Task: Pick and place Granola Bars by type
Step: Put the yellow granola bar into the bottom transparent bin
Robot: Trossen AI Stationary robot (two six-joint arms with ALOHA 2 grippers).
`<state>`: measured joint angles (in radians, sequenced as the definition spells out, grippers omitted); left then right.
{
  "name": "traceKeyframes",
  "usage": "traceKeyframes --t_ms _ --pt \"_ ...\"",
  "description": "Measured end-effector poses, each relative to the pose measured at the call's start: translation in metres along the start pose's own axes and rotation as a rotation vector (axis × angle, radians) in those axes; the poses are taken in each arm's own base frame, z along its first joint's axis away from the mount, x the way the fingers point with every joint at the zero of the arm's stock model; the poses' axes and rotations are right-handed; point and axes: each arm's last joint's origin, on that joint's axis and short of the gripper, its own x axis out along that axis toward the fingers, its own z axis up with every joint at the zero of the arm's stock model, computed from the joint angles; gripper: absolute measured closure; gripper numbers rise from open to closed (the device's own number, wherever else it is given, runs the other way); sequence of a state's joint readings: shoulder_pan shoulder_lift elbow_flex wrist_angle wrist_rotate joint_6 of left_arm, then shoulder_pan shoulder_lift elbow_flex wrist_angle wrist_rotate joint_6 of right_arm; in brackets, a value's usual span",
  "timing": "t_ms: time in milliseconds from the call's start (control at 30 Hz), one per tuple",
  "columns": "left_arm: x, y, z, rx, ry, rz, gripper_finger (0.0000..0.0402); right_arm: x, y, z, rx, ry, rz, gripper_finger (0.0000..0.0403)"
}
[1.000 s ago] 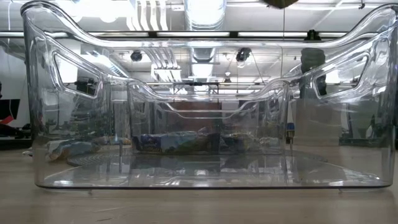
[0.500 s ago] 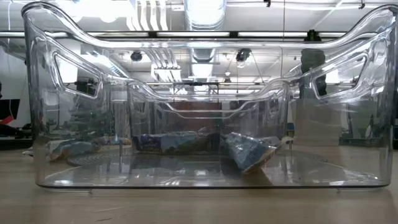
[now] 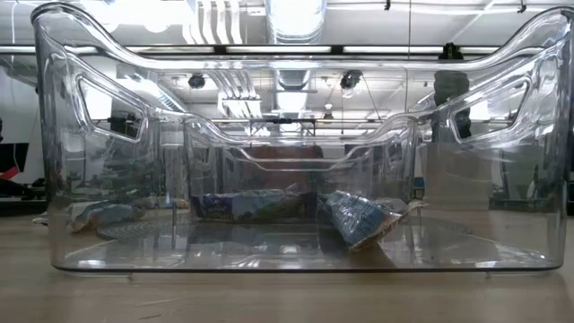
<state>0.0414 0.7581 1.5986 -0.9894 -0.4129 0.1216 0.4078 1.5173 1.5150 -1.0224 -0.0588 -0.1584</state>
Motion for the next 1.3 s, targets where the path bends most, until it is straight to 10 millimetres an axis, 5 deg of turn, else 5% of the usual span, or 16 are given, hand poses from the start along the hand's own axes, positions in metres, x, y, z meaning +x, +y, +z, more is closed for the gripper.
traceKeyframes --t_ms 467,967,1300 --pt "-0.002 0.0 -0.003 0.032 0.025 -0.003 0.0402 -0.013 0.028 -0.018 0.169 0.055 0.019 0.0208" --pt "-0.002 0.0 -0.006 0.032 0.05 -0.006 0.0402 0.019 0.066 -0.071 0.21 0.302 0.132 0.0211" --pt "-0.002 0.0 -0.006 0.031 0.05 -0.006 0.0402 0.022 0.074 -0.106 0.291 0.217 0.167 0.0211"
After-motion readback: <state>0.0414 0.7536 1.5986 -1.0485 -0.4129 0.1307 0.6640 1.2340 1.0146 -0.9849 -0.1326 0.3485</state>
